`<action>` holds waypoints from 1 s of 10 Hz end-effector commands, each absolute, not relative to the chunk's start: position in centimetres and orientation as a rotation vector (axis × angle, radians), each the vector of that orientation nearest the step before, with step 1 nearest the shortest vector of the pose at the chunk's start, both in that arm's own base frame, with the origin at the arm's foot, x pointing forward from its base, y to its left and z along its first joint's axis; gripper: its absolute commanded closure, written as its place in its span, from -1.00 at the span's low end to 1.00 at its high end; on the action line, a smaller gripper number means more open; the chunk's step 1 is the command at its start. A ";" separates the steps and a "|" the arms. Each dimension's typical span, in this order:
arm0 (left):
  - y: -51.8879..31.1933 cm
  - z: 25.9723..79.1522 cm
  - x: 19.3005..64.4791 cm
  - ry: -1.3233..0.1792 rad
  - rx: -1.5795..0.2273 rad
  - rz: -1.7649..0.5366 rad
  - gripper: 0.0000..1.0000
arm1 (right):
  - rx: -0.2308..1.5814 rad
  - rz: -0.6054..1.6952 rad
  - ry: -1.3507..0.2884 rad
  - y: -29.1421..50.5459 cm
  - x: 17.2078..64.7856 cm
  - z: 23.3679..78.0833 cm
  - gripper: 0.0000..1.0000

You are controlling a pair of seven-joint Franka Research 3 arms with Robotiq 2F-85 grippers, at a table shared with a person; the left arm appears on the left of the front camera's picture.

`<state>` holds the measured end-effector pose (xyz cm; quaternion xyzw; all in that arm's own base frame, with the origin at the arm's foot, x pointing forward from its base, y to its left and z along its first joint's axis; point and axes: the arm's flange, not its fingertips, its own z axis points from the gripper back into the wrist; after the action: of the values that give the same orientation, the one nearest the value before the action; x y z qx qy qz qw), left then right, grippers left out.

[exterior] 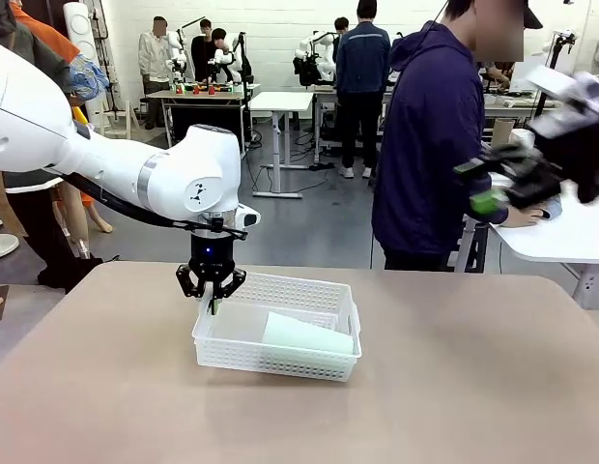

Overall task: Clean and organize the cups into the basket.
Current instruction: Pick up the Organizing basket and move it to the center of the table, then pick up the Reusable plastic cup from the right side of the table and place it inside the Organizing basket.

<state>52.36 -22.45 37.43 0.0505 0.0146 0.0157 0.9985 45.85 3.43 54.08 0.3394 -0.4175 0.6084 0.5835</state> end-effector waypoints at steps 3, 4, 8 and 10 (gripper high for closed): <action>-22.4 37.6 52.3 0.025 0.101 0.031 1.00 | 0.915 1.389 -1.108 -7.5 43.0 45.6 -1.00; -22.4 37.6 52.3 0.025 0.101 0.031 1.00 | 0.929 1.339 -1.147 -10.2 41.9 44.1 -1.00; -22.4 37.6 52.3 0.025 0.101 0.031 1.00 | 0.921 1.148 -1.227 -15.7 38.2 40.1 -1.00; -22.4 37.6 52.3 0.025 0.101 0.031 1.00 | 0.915 1.117 -1.218 -16.3 37.6 39.5 -1.00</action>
<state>52.35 -22.48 37.43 0.0505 0.0147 0.0154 0.9985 37.66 -16.84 39.68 0.3960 -0.5123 0.4817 0.5906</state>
